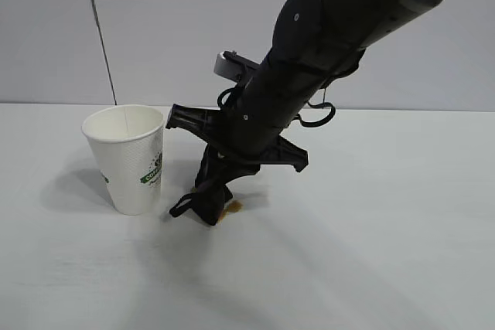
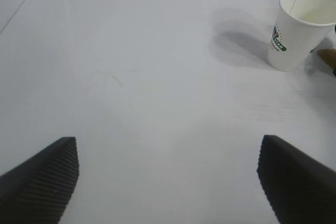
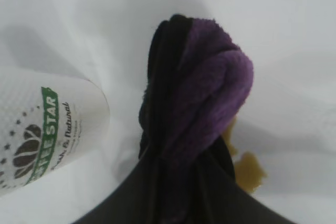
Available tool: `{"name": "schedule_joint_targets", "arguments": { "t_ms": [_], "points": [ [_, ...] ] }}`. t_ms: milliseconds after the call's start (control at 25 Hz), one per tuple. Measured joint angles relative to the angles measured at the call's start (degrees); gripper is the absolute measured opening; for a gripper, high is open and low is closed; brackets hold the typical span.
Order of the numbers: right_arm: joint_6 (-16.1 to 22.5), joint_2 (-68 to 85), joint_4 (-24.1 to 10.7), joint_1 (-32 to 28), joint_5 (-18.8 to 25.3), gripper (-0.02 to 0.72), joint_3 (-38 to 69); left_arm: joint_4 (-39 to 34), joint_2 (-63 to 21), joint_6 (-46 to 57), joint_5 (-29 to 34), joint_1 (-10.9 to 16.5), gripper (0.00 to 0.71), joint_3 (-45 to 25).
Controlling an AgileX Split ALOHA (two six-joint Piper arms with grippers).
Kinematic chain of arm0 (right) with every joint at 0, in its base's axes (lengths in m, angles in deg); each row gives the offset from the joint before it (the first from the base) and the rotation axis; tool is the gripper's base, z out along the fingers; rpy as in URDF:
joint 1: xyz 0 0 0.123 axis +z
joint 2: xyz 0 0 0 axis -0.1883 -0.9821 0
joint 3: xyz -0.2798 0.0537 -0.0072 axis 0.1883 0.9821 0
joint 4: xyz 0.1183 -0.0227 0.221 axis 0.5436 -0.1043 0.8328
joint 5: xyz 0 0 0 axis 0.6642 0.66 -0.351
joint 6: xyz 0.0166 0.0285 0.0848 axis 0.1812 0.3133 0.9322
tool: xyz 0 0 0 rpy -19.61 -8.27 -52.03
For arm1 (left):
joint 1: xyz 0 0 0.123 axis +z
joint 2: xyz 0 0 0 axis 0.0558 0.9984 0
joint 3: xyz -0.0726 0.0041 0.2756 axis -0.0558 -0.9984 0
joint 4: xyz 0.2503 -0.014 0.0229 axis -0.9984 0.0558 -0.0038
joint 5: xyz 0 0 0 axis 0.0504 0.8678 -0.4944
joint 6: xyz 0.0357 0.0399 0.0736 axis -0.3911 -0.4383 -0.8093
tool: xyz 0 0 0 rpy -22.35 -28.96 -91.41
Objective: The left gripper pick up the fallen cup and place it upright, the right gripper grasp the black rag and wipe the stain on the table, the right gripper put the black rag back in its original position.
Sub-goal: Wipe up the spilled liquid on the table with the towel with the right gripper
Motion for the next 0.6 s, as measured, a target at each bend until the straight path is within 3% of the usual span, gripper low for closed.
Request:
{"name": "schedule_joint_targets", "arguments": {
  "t_ms": [360, 600],
  "points": [
    [0.0, -0.7, 2.4, 0.7, -2.6, 0.082, 0.0, 3.7, 0.0, 0.0, 0.0, 0.0, 0.663, 0.0],
    [-0.3, -0.9, 3.2, 0.7, -2.8, 0.082, -0.4, -2.2, 0.0, 0.0, 0.0, 0.0, 0.663, 0.0]
  ]
}}
